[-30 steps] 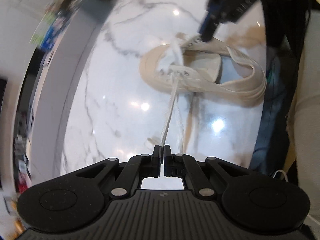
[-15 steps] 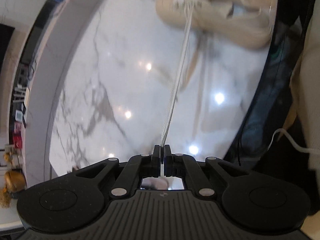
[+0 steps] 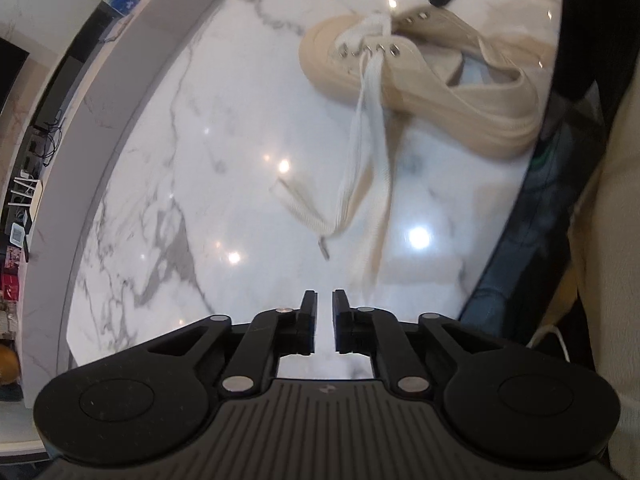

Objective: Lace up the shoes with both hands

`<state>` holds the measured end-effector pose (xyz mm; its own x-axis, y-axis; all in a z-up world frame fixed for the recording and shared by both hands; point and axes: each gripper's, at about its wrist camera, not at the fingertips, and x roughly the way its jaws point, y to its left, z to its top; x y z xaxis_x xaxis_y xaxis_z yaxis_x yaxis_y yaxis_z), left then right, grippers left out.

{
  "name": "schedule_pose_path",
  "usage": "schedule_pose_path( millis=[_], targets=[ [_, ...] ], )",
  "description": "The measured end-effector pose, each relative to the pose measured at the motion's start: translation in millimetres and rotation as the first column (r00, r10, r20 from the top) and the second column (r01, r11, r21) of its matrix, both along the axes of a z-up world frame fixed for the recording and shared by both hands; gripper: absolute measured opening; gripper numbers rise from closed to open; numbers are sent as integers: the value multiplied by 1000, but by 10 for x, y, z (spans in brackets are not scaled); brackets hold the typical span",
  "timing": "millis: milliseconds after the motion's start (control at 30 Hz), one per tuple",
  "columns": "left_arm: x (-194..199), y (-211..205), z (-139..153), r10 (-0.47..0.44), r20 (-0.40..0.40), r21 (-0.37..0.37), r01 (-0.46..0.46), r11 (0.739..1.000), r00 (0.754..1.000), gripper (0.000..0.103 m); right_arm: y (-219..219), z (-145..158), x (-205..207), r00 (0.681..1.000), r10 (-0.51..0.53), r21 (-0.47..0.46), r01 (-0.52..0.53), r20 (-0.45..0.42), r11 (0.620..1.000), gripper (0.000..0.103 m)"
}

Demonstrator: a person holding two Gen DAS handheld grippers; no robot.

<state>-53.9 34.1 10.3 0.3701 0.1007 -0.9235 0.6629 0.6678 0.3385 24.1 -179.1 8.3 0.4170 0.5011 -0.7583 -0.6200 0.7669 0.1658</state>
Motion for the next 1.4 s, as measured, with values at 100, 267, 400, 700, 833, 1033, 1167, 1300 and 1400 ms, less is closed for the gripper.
schedule_pose_path(
  millis=[100,267,400,700,833,1033,1167,1300,1400],
  targets=[
    [102,0,-104,28,5,-35,-27,999,1000,17,5,-6,-17,1000,-1,-2,1,3,1000,9],
    [336,41,-235,119,16,-127,-116,985,993,24,8,-13,-33,1000,-5,-4,5,8,1000,13],
    [546,99,-297,196,47,-182,-185,966,979,32,11,-16,-24,1000,-6,-9,6,15,1000,16],
    [1045,263,-563,370,1,-288,-354,890,929,36,25,-11,-32,1000,3,-32,-2,31,999,17],
    [1107,311,-656,405,-46,-303,-399,865,913,12,43,-2,-36,999,6,-55,-3,50,998,17],
    [1043,291,-518,396,-37,-365,-382,849,917,4,72,12,-42,997,11,-91,-3,78,996,17],
    [950,212,-244,375,23,-422,-330,844,927,4,80,3,-42,996,18,-104,-9,83,995,17],
    [827,76,94,329,101,-480,-244,843,939,4,91,25,-66,995,25,-104,-15,93,994,17],
    [704,-103,346,252,160,-502,-142,853,954,4,101,53,-88,994,31,-100,-21,102,995,17]
  ],
)
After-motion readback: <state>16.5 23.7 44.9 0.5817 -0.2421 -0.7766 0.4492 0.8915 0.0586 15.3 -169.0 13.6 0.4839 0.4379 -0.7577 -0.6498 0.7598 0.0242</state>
